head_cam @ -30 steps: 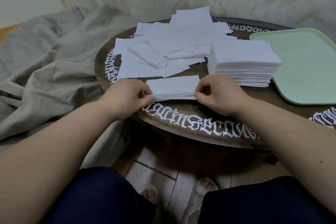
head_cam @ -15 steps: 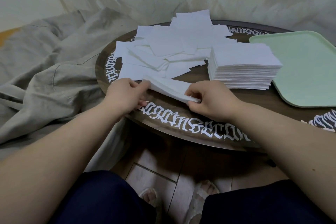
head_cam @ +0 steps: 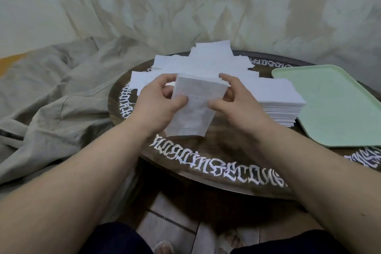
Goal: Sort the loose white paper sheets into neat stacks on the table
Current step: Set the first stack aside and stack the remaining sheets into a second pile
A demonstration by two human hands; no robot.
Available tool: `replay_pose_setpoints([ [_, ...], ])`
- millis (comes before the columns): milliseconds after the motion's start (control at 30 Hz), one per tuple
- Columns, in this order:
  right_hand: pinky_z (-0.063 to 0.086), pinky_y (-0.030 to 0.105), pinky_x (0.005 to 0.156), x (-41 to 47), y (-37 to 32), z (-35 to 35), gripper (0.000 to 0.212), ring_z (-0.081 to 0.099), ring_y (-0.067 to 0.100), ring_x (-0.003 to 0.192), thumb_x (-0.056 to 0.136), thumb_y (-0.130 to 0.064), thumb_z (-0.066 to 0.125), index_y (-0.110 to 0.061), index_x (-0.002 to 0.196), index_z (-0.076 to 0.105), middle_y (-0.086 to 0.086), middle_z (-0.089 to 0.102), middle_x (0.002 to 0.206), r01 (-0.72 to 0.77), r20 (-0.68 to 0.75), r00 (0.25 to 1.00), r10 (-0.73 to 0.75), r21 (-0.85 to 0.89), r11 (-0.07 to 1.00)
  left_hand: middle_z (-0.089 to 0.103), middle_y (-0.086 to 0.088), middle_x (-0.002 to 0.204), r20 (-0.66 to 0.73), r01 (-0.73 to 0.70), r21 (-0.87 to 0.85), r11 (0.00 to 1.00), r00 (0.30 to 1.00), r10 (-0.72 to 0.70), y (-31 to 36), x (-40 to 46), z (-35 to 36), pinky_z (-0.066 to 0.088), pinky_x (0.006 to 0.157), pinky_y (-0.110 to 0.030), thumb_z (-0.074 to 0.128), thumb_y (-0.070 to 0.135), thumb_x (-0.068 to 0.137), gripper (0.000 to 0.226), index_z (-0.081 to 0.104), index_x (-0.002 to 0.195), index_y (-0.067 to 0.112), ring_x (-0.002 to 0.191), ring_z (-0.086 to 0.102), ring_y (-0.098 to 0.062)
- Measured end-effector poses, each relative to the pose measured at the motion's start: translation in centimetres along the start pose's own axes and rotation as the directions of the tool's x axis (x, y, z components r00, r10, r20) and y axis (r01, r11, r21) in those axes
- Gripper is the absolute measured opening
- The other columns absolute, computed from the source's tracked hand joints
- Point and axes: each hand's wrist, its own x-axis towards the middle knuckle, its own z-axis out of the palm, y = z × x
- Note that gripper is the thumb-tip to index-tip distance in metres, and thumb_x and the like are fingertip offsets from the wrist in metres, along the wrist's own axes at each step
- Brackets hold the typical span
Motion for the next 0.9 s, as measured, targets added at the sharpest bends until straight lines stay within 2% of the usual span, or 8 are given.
replay_pose_setpoints([
  [67,0.051,0.027,0.090,-0.2,-0.9,0.6,0.055,0.061,0.012,0.103,0.079,-0.006,0.066,-0.020,0.129,0.049,-0.003,0.063,0.109,-0.022,0.043,0.999,0.021,0.000,1.000,0.074,-0.006,0.094,0.019,0.034,-0.107,0.994,0.999,-0.032,0.4,0.1,0.7,0.054,0.088,-0.050,0.066,0.005,0.080,0.022,0.064,0.097,0.019,0.091,0.070,-0.026],
  [133,0.053,0.029,0.087,-0.7,-0.9,1.2,0.041,0.063,0.016,0.101,0.080,0.003,0.059,-0.014,0.117,0.059,0.000,0.067,0.104,-0.054,0.021,0.998,0.052,0.091,0.994,0.073,-0.010,0.094,-0.007,0.066,-0.137,0.988,0.998,-0.068,-0.2,-0.4,1.5,0.053,0.089,-0.052,0.064,0.003,0.081,0.016,0.063,0.090,0.017,0.092,0.069,-0.029],
  [200,0.052,0.030,0.087,-1.1,-0.1,1.7,0.034,0.063,0.016,0.098,0.081,0.005,0.055,-0.013,0.110,0.062,0.001,0.068,0.102,-0.116,-0.004,0.993,0.118,0.149,0.982,0.072,-0.009,0.098,-0.008,0.094,-0.156,0.983,0.995,-0.096,-1.2,-1.1,1.9,0.052,0.091,-0.052,0.063,0.009,0.075,0.021,0.063,0.095,0.015,0.096,0.068,-0.028],
  [300,0.053,0.032,0.087,-1.5,0.7,2.1,0.028,0.064,0.017,0.098,0.085,0.001,0.051,-0.012,0.106,0.065,0.001,0.069,0.102,-0.163,0.017,0.987,0.162,0.097,0.982,0.071,-0.008,0.107,0.032,0.109,-0.151,0.982,0.994,-0.106,-1.8,-1.6,2.2,0.050,0.094,-0.054,0.059,0.017,0.068,0.042,0.063,0.110,0.015,0.103,0.065,-0.029],
  [433,0.053,0.033,0.087,-1.1,-0.1,2.4,0.028,0.062,0.011,0.093,0.088,-0.005,0.049,-0.014,0.112,0.061,-0.002,0.066,0.102,-0.122,0.004,0.992,0.123,0.160,0.980,0.068,-0.012,0.113,0.024,0.091,-0.247,0.965,0.996,-0.088,-1.1,-1.7,2.5,0.049,0.095,-0.053,0.055,0.011,0.071,0.044,0.061,0.114,0.016,0.108,0.063,-0.031],
  [567,0.047,0.042,0.098,-1.2,1.0,2.4,0.028,0.060,0.015,0.102,0.086,-0.005,0.049,-0.018,0.109,0.057,0.000,0.065,0.107,-0.105,0.023,0.994,0.104,0.046,0.993,0.067,-0.014,0.115,0.004,0.115,-0.298,0.948,0.993,-0.119,-1.7,-1.7,2.3,0.048,0.097,-0.053,0.057,0.011,0.070,0.051,0.056,0.120,0.008,0.109,0.063,-0.031],
  [733,0.049,0.042,0.097,-1.0,0.8,2.5,0.035,0.060,0.012,0.104,0.084,-0.010,0.050,-0.025,0.115,0.055,-0.006,0.065,0.110,-0.074,0.020,0.997,0.073,0.080,0.994,0.067,-0.015,0.114,0.014,0.115,-0.332,0.936,0.993,-0.117,-1.6,-1.4,2.5,0.049,0.096,-0.051,0.057,0.012,0.070,0.046,0.057,0.116,0.010,0.107,0.064,-0.032],
  [900,0.046,0.030,0.094,-1.4,0.5,2.7,0.039,0.057,0.009,0.107,0.087,-0.005,0.045,-0.026,0.119,0.051,-0.007,0.062,0.114,-0.004,0.020,1.000,0.004,0.039,0.999,0.067,-0.013,0.115,0.074,0.105,-0.353,0.930,0.994,-0.084,-1.8,-1.5,2.7,0.050,0.095,-0.046,0.056,0.010,0.073,0.047,0.057,0.120,0.010,0.109,0.063,-0.031],
])
